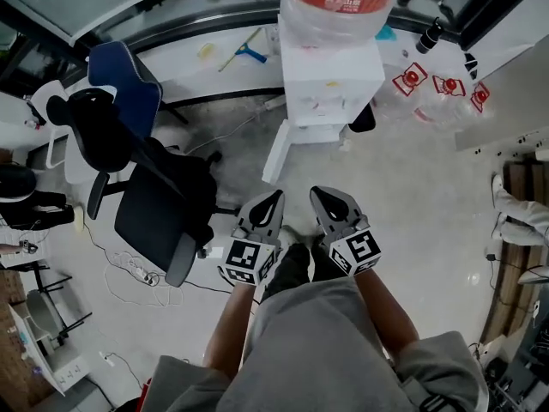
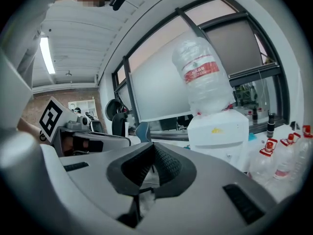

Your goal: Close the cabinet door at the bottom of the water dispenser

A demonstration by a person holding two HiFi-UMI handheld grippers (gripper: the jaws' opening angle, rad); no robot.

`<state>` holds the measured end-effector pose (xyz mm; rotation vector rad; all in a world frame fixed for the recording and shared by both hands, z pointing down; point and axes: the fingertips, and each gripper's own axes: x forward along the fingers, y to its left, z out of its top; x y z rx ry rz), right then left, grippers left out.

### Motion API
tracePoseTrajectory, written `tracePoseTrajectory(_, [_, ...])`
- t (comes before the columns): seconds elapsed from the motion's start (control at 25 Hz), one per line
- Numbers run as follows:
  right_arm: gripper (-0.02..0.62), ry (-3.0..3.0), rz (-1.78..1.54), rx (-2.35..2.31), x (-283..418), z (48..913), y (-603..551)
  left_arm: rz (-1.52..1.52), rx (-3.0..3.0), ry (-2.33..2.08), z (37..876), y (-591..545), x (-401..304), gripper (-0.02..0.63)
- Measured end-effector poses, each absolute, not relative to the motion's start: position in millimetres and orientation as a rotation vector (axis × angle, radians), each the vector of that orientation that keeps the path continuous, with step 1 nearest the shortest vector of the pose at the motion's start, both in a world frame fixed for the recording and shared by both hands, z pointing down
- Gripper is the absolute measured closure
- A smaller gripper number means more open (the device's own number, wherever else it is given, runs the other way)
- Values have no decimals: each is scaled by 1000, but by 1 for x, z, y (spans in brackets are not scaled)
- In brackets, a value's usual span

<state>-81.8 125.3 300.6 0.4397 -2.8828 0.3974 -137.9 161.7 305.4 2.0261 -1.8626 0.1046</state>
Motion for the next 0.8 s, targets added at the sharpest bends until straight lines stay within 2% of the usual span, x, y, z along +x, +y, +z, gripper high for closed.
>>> tracePoseTrajectory(0.44, [586,-2865,465,446,-82,334,51,187,2025,-1775,336,78,-132,598])
tracePoseTrajectory(0.8, [586,-2838,550,513,-86,375,0,389,2022,-1680,375,35,-133,598])
